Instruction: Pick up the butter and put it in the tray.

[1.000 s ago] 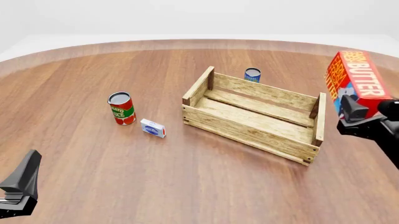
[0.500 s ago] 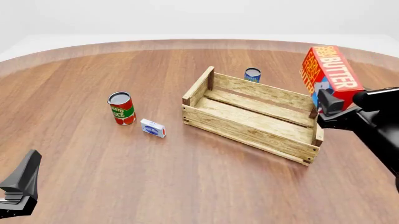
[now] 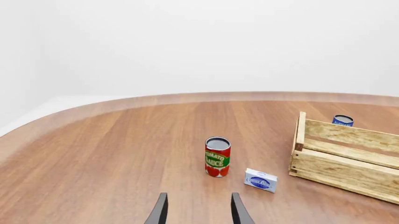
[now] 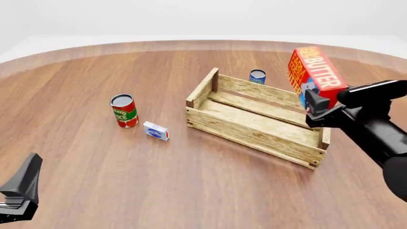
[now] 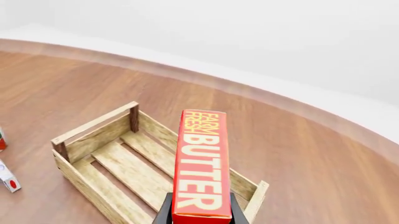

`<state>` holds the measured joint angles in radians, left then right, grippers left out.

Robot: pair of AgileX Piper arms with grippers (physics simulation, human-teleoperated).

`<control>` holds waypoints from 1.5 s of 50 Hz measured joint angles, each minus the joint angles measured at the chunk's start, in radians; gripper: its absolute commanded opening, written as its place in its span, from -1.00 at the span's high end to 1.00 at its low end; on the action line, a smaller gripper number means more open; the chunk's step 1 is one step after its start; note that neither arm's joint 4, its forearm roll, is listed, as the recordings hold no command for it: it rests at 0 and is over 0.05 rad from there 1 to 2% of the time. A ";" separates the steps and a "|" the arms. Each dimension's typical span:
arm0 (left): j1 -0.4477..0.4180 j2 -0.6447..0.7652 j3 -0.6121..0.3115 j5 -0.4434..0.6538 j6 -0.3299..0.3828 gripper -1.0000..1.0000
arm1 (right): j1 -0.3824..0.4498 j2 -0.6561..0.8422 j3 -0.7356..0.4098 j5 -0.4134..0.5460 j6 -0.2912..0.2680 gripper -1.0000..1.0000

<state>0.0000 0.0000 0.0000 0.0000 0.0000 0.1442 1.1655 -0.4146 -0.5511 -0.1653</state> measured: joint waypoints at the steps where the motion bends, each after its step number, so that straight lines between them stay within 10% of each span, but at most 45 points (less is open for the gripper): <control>1: 0.000 0.000 0.000 0.000 0.000 -1.00 | 0.002 0.004 -0.002 -0.001 -0.001 1.00; 75: 0.000 0.000 0.000 0.000 0.000 -1.00 | 0.063 0.385 -0.135 -0.166 0.026 1.00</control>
<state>0.0000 0.0000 0.0000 0.0000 0.0000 0.2072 1.5510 -0.5497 -0.7173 -0.1395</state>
